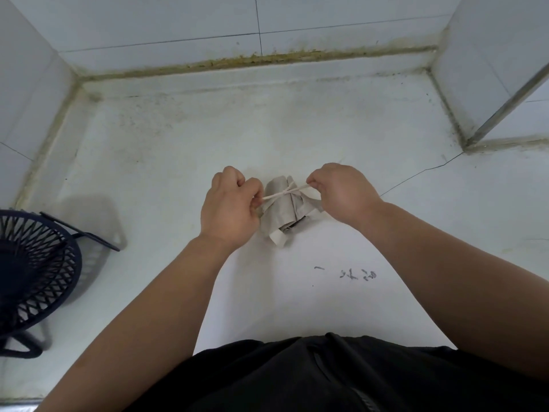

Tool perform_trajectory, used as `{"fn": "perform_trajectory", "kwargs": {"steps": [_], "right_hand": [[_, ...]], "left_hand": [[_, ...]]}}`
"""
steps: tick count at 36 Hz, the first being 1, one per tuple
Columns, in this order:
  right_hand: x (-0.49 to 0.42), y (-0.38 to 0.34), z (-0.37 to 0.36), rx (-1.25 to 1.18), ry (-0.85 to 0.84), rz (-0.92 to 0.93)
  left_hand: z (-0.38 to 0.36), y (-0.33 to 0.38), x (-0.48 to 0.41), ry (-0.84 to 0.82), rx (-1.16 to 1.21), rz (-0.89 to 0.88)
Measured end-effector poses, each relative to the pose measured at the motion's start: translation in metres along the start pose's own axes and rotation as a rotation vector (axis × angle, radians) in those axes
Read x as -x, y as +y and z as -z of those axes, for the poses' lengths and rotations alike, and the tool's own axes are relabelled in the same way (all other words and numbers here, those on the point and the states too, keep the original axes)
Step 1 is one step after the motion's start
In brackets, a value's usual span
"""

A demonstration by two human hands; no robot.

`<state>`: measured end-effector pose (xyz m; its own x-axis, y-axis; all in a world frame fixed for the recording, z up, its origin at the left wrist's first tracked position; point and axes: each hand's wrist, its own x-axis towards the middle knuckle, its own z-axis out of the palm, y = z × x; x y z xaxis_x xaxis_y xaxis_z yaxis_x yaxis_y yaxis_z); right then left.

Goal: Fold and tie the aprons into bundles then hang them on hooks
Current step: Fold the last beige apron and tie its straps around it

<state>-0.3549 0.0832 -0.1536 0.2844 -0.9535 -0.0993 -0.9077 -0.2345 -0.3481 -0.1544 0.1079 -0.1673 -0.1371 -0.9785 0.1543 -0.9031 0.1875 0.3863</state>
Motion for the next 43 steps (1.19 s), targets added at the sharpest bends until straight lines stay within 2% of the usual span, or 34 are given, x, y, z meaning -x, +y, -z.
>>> {"fn": "perform_trajectory", "kwargs": {"steps": [3,5,10,15,19,23,27,29,32,37,41,43], "right_hand": [[-0.001,0.002,-0.005,-0.047,-0.006,-0.020],[-0.001,0.006,-0.003,-0.186,-0.013,-0.061],[0.001,0.006,0.009,-0.587,-0.172,-0.181],[0.003,-0.008,0.011,-0.854,-0.176,-0.190],[0.006,-0.014,0.017,-1.035,-0.227,-0.183],[0.010,-0.016,0.021,-1.104,-0.172,-0.211],[0.016,-0.020,0.029,-1.105,-0.119,-0.244],[0.016,-0.022,0.038,-1.080,-0.058,-0.280],[0.016,-0.019,0.053,-1.120,-0.011,-0.353],[0.025,-0.004,0.066,-1.187,-0.130,-0.455],[0.043,0.013,0.072,-0.899,-0.257,-0.514],[0.054,0.025,0.079,-0.723,-0.198,-0.570]], "left_hand": [[-0.001,0.000,0.002,-0.018,-0.014,0.016],[-0.004,-0.001,0.003,-0.044,0.019,0.058],[-0.002,-0.004,0.000,-0.266,0.326,0.103],[0.003,0.015,-0.012,-0.451,0.534,0.179],[0.005,0.014,-0.022,-0.500,0.460,0.133],[0.005,0.012,-0.030,-0.538,0.415,0.043],[0.012,0.021,-0.033,-0.583,0.429,0.066],[0.017,0.030,-0.037,-0.564,0.435,0.036],[0.025,0.040,-0.044,-0.510,0.577,0.044],[0.034,0.053,-0.058,-0.313,0.875,0.159],[0.036,0.066,-0.067,-0.184,1.160,0.310],[0.036,0.078,-0.067,-0.106,1.170,0.314]]}}
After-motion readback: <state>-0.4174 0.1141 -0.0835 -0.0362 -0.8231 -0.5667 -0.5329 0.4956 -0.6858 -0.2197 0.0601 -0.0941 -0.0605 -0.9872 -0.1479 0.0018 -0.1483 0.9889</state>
